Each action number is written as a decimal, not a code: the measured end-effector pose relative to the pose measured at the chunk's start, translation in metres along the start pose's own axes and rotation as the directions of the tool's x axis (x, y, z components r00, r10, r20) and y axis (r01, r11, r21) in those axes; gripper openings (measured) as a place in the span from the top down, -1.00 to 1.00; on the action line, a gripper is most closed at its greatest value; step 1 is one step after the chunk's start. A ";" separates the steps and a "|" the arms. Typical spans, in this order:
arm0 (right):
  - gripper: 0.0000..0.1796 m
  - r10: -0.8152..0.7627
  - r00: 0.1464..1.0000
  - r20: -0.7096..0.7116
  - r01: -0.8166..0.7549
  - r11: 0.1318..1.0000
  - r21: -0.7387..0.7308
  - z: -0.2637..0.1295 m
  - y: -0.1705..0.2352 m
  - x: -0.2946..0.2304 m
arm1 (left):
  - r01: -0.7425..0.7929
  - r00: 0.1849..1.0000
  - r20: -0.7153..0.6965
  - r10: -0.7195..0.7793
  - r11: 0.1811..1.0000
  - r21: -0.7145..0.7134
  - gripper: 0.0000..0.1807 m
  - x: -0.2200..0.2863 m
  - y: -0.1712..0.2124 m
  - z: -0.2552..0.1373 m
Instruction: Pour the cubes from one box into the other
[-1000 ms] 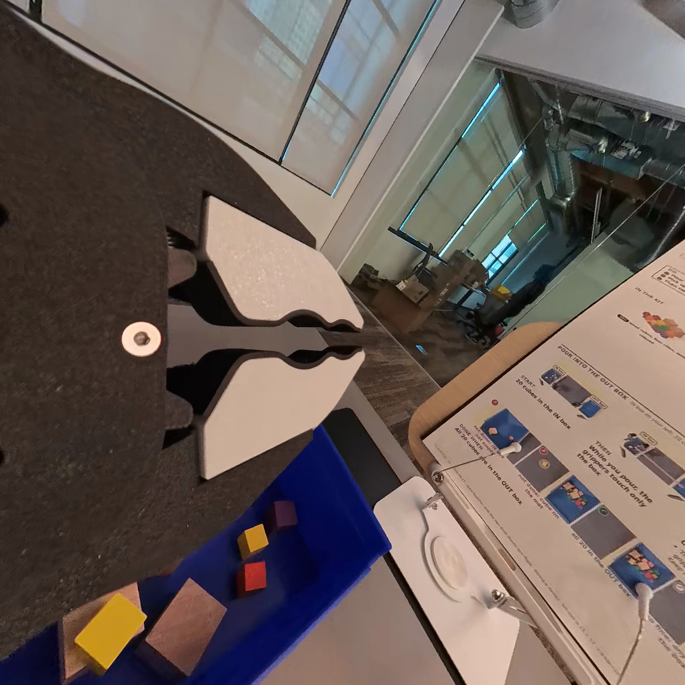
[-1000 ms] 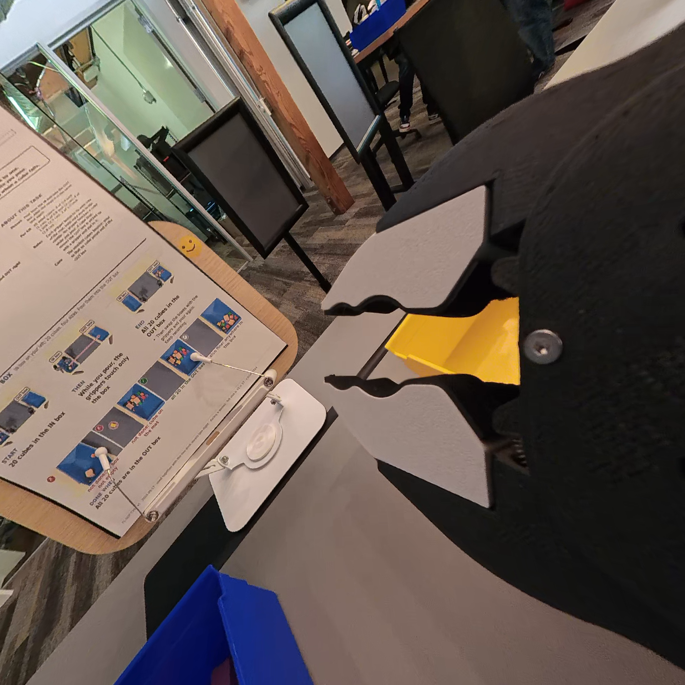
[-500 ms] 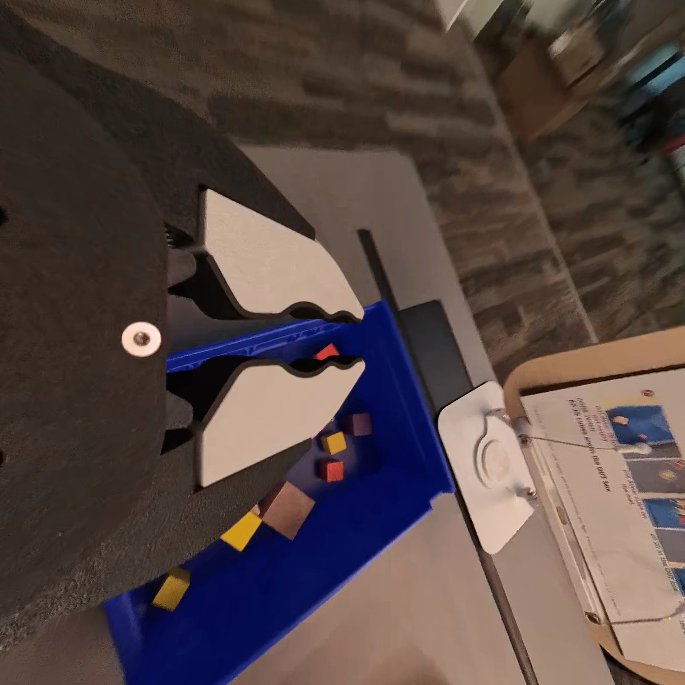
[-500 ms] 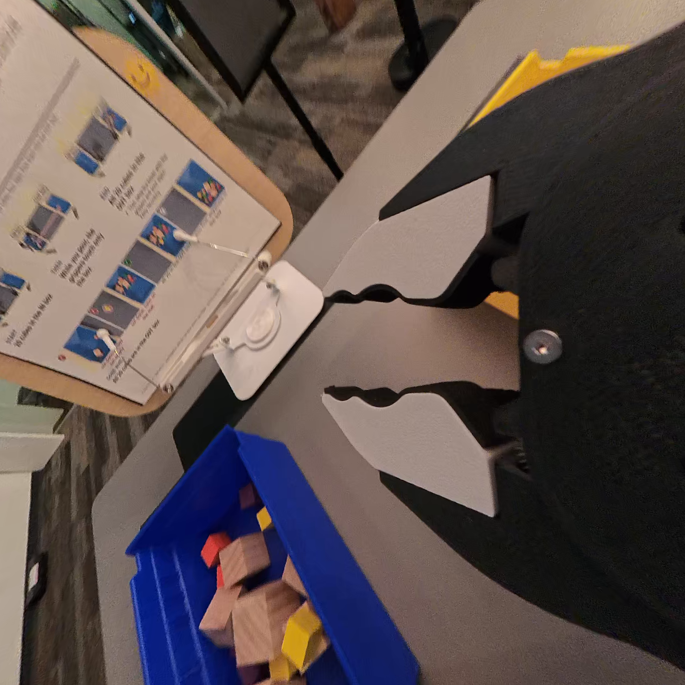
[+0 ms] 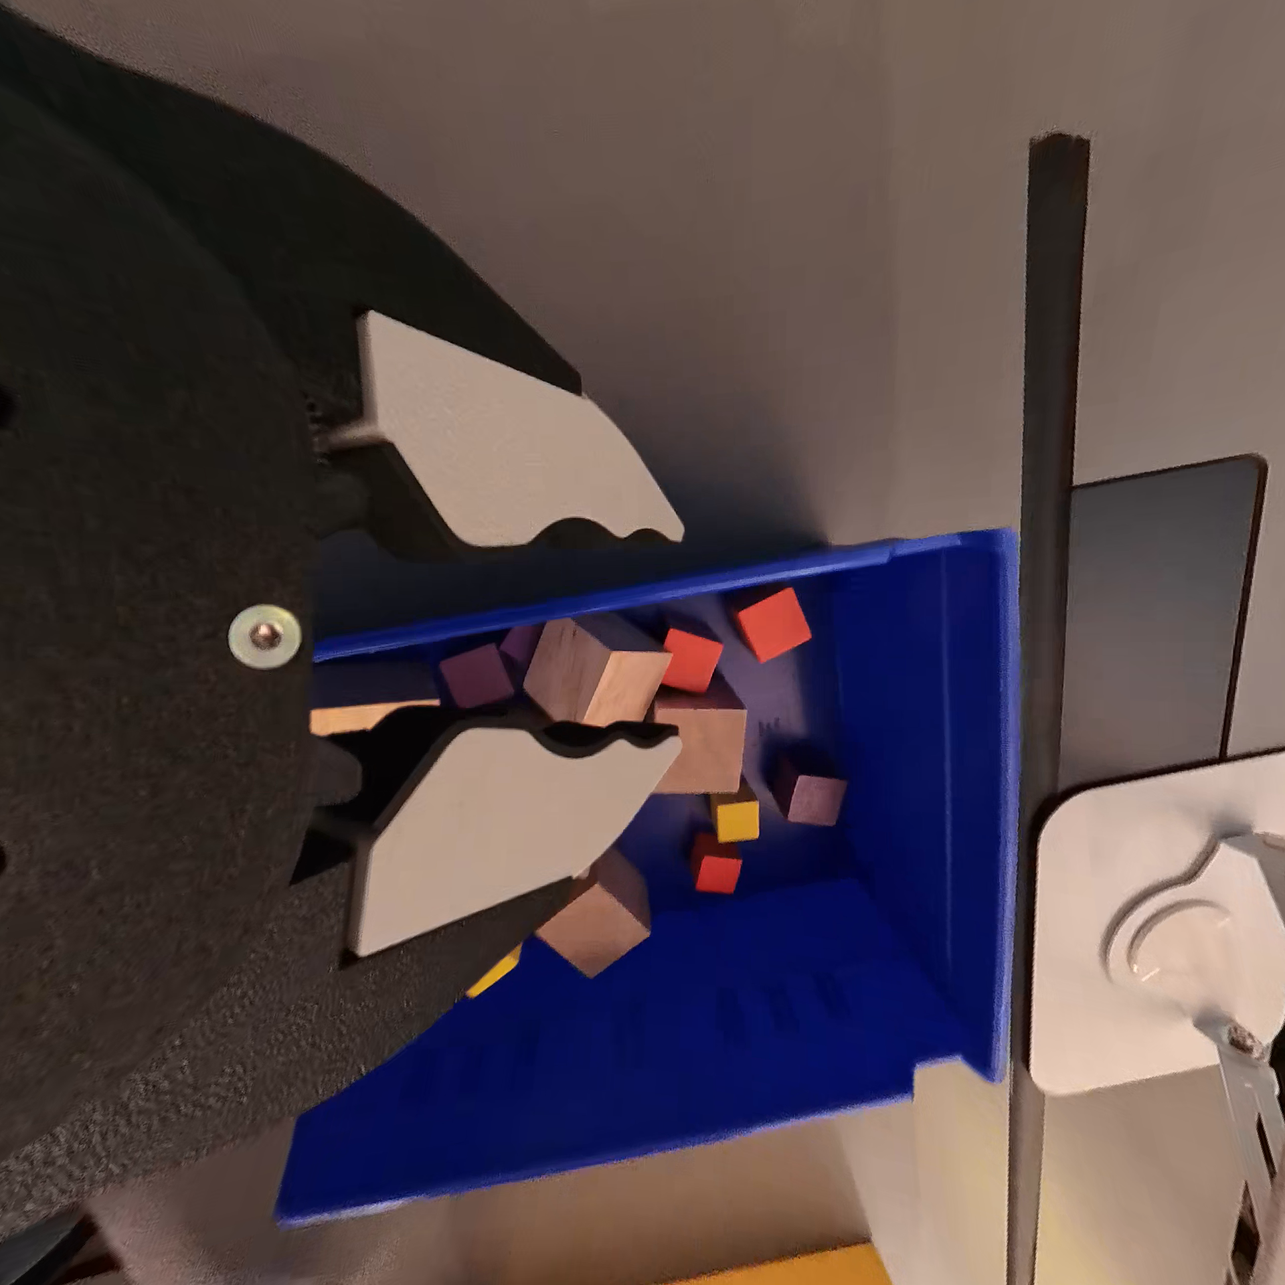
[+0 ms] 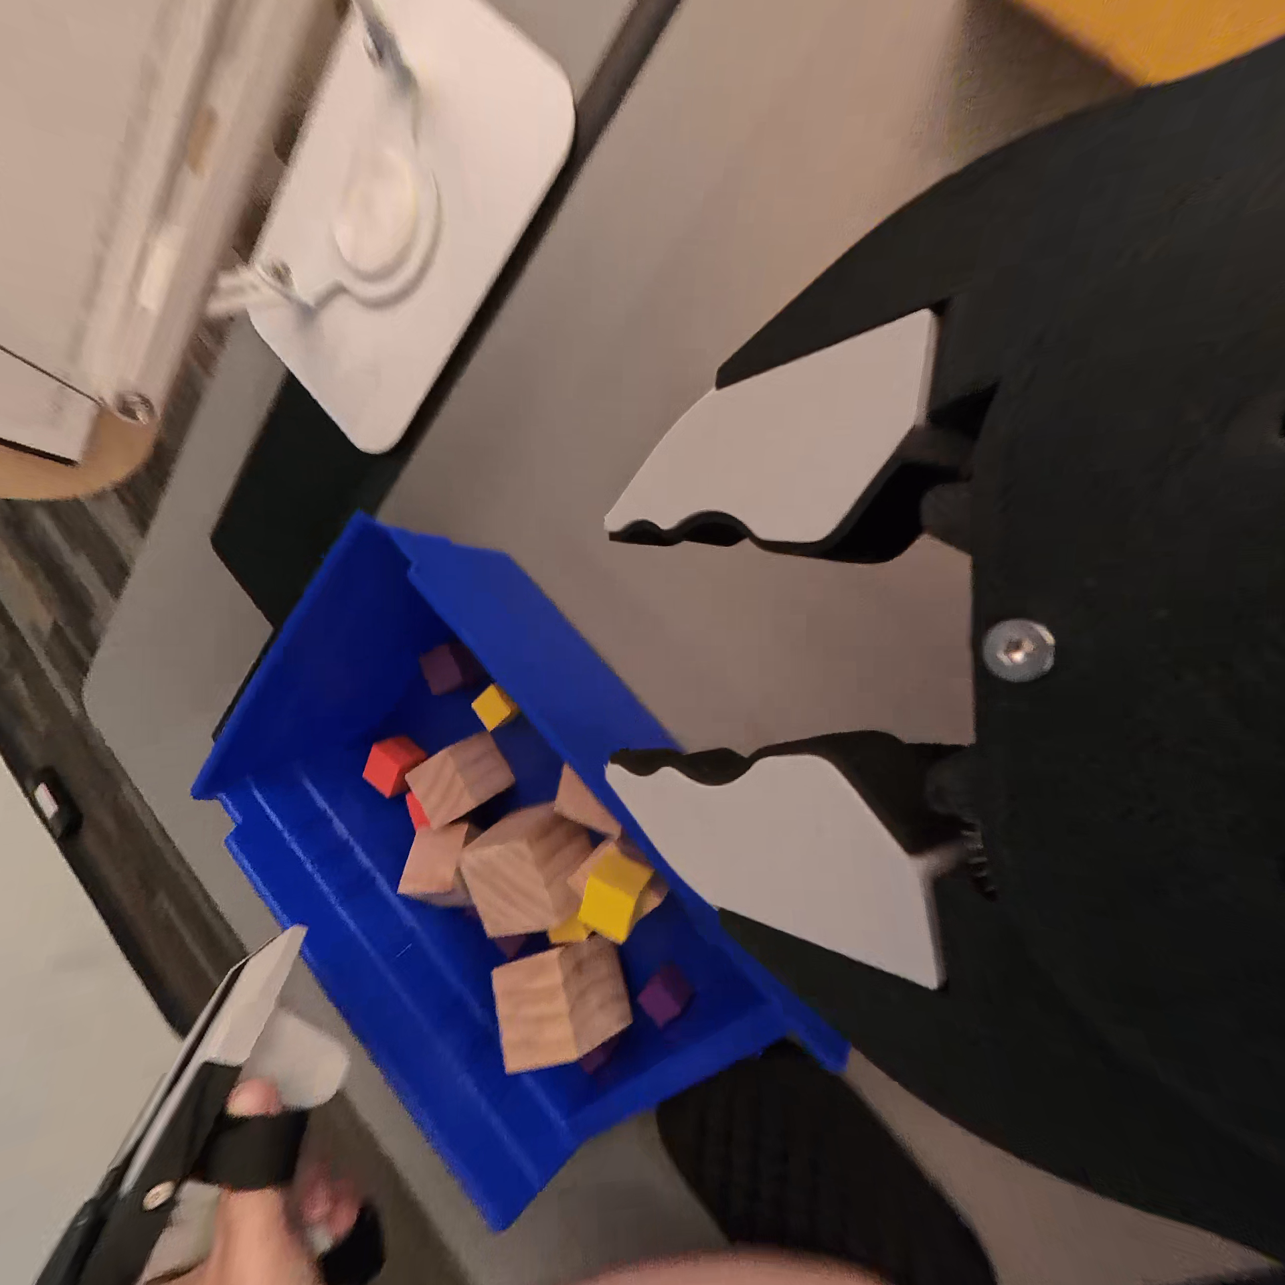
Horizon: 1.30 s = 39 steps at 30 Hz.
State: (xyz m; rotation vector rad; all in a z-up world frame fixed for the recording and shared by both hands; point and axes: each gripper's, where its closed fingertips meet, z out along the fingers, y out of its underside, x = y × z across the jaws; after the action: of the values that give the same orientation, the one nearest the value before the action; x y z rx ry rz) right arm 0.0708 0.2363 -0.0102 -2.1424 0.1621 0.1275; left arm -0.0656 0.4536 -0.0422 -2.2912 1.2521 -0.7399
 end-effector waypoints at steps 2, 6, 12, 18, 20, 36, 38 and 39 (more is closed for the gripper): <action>0.37 0.139 0.989 0.045 -0.140 0.990 0.004 0.017 -0.009 -0.002 | -0.014 0.998 0.067 0.015 1.000 -0.009 0.50 -0.008 0.000 0.004; 0.38 0.265 0.962 0.064 -0.260 0.963 -0.074 0.049 -0.011 -0.007 | -0.028 0.991 0.132 0.040 0.995 -0.094 0.53 -0.018 0.011 0.014; 0.33 0.355 0.935 0.001 -0.339 0.893 -0.297 0.085 0.015 -0.012 | -0.027 0.983 0.176 0.059 0.983 -0.183 0.66 -0.029 0.024 0.027; 0.32 0.382 0.919 -0.095 -0.382 0.808 -0.448 0.103 0.030 -0.020 | -0.040 0.985 0.155 0.072 0.978 -0.204 0.80 -0.024 0.027 0.033; 0.35 0.370 0.921 -0.122 -0.380 0.785 -0.489 0.106 0.035 -0.024 | -0.041 0.988 0.135 0.075 0.970 -0.240 0.89 -0.021 0.033 0.039; 0.82 0.230 0.934 -0.273 -0.357 0.618 -0.700 0.111 0.079 -0.015 | -0.111 0.984 0.095 0.151 0.935 -0.337 0.92 -0.001 0.047 0.042; 0.86 0.236 0.929 -0.285 -0.370 0.609 -0.701 0.103 0.083 -0.006 | -0.138 0.981 0.079 0.176 0.926 -0.351 0.87 0.012 0.048 0.045; 0.87 0.239 0.926 -0.293 -0.378 0.602 -0.703 0.098 0.085 0.000 | -0.152 0.980 0.069 0.188 0.922 -0.355 0.86 0.019 0.048 0.048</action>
State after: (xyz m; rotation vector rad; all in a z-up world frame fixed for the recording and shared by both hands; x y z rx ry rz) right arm 0.0536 0.2724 -0.1340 -2.9535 0.6995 0.2489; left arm -0.0564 0.4183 -0.1025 -2.4122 1.6162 -0.3551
